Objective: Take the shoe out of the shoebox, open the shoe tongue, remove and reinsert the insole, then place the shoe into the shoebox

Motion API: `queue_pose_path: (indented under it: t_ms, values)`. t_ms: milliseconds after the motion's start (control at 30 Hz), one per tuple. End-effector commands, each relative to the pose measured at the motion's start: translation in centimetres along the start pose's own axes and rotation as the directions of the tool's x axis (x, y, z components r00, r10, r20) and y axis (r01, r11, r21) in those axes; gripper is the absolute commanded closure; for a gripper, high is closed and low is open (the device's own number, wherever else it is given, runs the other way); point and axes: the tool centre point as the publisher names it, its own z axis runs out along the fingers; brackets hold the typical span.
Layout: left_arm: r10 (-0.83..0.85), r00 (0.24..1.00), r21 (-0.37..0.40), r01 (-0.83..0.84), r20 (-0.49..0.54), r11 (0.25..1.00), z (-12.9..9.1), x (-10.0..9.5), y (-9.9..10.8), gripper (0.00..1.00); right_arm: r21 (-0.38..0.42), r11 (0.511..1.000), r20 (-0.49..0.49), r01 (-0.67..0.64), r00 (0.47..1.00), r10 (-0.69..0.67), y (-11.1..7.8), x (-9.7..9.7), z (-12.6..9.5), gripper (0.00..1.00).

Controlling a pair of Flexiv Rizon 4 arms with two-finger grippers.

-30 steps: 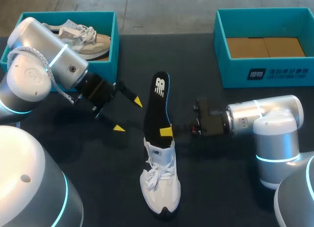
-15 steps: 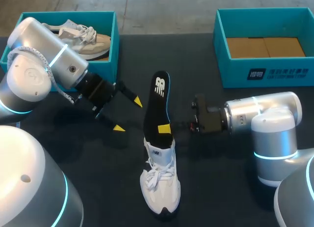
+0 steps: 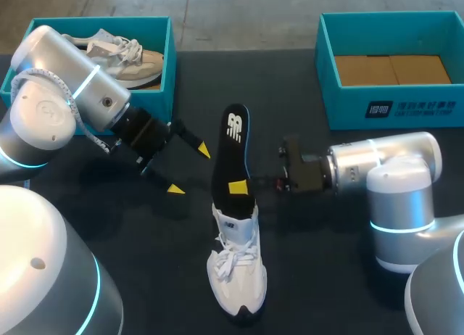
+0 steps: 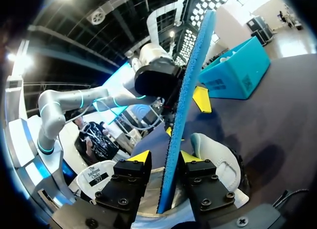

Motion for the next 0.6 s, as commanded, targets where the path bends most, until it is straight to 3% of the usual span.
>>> queue_pose_path:
  t_ms: [33,233,333,600]
  values:
    - [0.000,1.000,-0.003,0.000,-0.002,1.000,0.03,-0.02,0.00,0.00,0.014,1.000,-0.008,-0.004,1.000,0.004,0.25,-0.40,0.63,0.64]
    - [0.000,1.000,-0.003,0.000,-0.002,1.000,0.03,-0.02,0.00,0.00,0.020,1.000,-0.011,-0.003,1.000,0.004,0.44,-0.44,0.75,0.71]
    - [0.000,1.000,-0.003,0.000,-0.002,1.000,0.03,-0.02,0.00,0.00,0.022,1.000,-0.008,-0.006,1.000,0.006,0.46,-0.50,0.77,0.81]
    - [0.000,1.000,-0.003,0.000,-0.002,1.000,0.03,-0.02,0.00,0.00,0.016,1.000,-0.005,-0.015,1.000,0.015,0.10,-0.49,0.57,0.73]
